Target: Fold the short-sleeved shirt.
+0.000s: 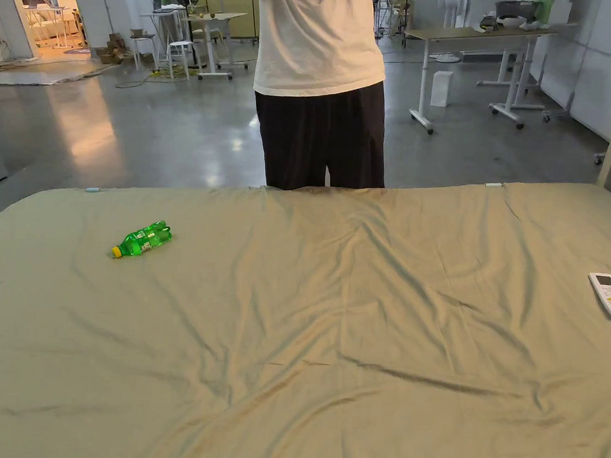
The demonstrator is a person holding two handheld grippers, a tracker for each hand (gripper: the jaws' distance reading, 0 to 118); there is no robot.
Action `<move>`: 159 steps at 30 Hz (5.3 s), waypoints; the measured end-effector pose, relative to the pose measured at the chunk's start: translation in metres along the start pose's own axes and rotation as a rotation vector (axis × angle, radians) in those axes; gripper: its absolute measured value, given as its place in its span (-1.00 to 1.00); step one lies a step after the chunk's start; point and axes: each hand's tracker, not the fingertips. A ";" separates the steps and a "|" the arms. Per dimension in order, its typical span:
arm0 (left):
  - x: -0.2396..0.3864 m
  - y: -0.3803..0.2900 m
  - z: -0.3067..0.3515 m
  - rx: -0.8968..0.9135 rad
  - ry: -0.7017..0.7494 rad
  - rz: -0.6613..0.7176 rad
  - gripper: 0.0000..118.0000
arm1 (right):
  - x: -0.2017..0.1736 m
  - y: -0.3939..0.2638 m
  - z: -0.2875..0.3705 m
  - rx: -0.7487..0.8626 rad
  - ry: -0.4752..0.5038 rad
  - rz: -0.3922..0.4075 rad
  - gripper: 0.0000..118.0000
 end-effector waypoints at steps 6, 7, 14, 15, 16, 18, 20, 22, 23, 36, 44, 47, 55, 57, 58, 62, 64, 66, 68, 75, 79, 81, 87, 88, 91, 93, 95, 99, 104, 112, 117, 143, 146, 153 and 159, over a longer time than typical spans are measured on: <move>0.005 0.013 0.064 0.235 0.084 0.004 0.61 | 0.004 0.011 0.047 0.156 -0.024 -0.062 0.20; 0.011 0.019 0.084 0.311 0.096 -0.013 0.61 | -0.002 0.015 0.061 0.202 -0.023 -0.054 0.20; 0.097 0.037 0.172 0.744 0.174 -0.241 0.59 | -0.063 0.039 0.146 0.538 0.009 0.053 0.20; 0.108 0.037 0.176 0.774 0.162 -0.264 0.59 | -0.071 0.041 0.153 0.575 0.012 0.061 0.20; 0.123 0.036 0.182 0.818 0.155 -0.290 0.59 | -0.081 0.043 0.163 0.619 0.019 0.084 0.20; 0.144 0.036 0.188 0.820 0.149 -0.278 0.56 | -0.095 0.045 0.173 0.652 0.056 0.107 0.20; 0.163 0.037 0.191 0.815 0.135 -0.285 0.39 | -0.107 0.047 0.180 0.683 0.082 0.147 0.18; 0.174 0.035 0.191 0.802 0.112 -0.303 0.03 | -0.118 0.046 0.184 0.684 0.102 0.186 -0.03; 0.176 0.034 0.189 0.784 0.087 -0.309 -0.25 | -0.122 0.045 0.185 0.683 0.108 0.196 -0.22; 0.172 0.028 0.197 0.706 0.013 -0.287 -1.00 | -0.135 0.038 0.184 0.657 0.168 0.186 -1.00; 0.133 0.042 0.190 0.608 -0.027 -0.133 -1.00 | -0.127 0.035 0.178 0.612 0.189 0.130 -1.00; 0.113 0.045 0.183 0.593 -0.046 -0.044 -1.00 | -0.128 0.030 0.176 0.616 0.183 0.144 -1.00; 0.012 0.055 0.080 0.259 -0.292 0.386 0.87 | -0.121 0.021 0.170 0.579 0.207 0.109 -1.00; -0.015 0.049 0.050 0.215 -0.262 0.533 0.86 | -0.118 0.017 0.169 0.575 0.209 0.098 -1.00; -0.025 0.046 0.038 0.199 -0.260 0.568 0.86 | -0.116 0.015 0.168 0.570 0.208 0.091 -1.00; -0.064 0.030 -0.009 0.116 -0.213 0.600 0.87 | -0.107 0.012 0.162 0.523 0.198 0.068 -1.00; -0.057 0.023 -0.017 0.047 -0.239 0.626 0.86 | -0.104 0.011 0.161 0.512 0.188 0.058 -1.00; -0.052 0.015 -0.029 -0.005 -0.278 0.660 0.87 | -0.101 0.010 0.159 0.502 0.195 0.035 -1.00; -0.030 0.013 -0.027 -0.015 -0.293 0.674 0.86 | -0.101 0.010 0.157 0.484 0.209 0.024 -1.00; 0.004 0.025 -0.023 0.036 -0.356 0.716 -0.60 | -0.104 0.003 0.154 0.453 0.208 0.059 -1.00; 0.017 0.020 -0.040 -0.017 -0.345 0.682 -0.80 | -0.101 0.000 0.148 0.432 0.199 0.041 -1.00; 0.025 0.021 -0.037 -0.020 -0.320 0.684 -0.84 | -0.098 -0.002 0.148 0.424 0.190 0.038 -1.00; -0.031 0.026 -0.015 0.093 -0.309 0.731 -0.87 | -0.089 -0.005 0.150 0.419 0.183 0.007 -1.00; -0.035 0.030 -0.010 0.089 -0.290 0.705 -0.87 | -0.087 -0.005 0.149 0.419 0.185 -0.003 -1.00; -0.046 0.036 0.008 0.114 -0.197 0.629 -0.87 | -0.087 -0.006 0.147 0.417 0.191 -0.018 -1.00; -0.061 0.040 0.022 0.155 -0.197 0.672 -0.87 | -0.090 -0.005 0.148 0.415 0.193 -0.019 -1.00; -0.050 0.051 0.040 0.190 -0.133 0.585 -0.87 | -0.090 -0.006 0.148 0.412 0.199 -0.018 -1.00; -0.067 0.060 0.039 0.244 -0.071 0.477 -0.87 | -0.090 -0.008 0.146 0.415 0.211 -0.032 -1.00; 0.037 0.078 0.030 0.261 -0.185 0.388 -0.87 | -0.092 -0.009 0.149 0.413 0.219 -0.032 -1.00; 0.173 0.057 -0.039 0.079 -0.392 0.319 -0.87 | -0.084 -0.021 0.158 0.422 0.203 -0.066 -1.00; 0.205 0.046 -0.067 0.052 -0.385 0.229 -0.86 | -0.075 -0.031 0.159 0.402 0.185 -0.101 -1.00; 0.223 -0.003 -0.110 -0.079 -0.461 0.386 -0.99 | -0.069 -0.041 0.171 0.381 0.127 -0.119 -1.00; 0.205 0.006 -0.083 0.026 -0.557 0.399 -0.55 | -0.073 -0.035 0.170 0.387 0.139 -0.115 -1.00; 0.104 0.035 -0.023 0.188 -0.543 0.489 0.80 | -0.087 -0.024 0.162 0.389 0.201 -0.090 -1.00; 0.046 0.014 -0.064 0.078 -0.464 0.681 0.76 | -0.093 -0.028 0.158 0.371 0.226 -0.068 -1.00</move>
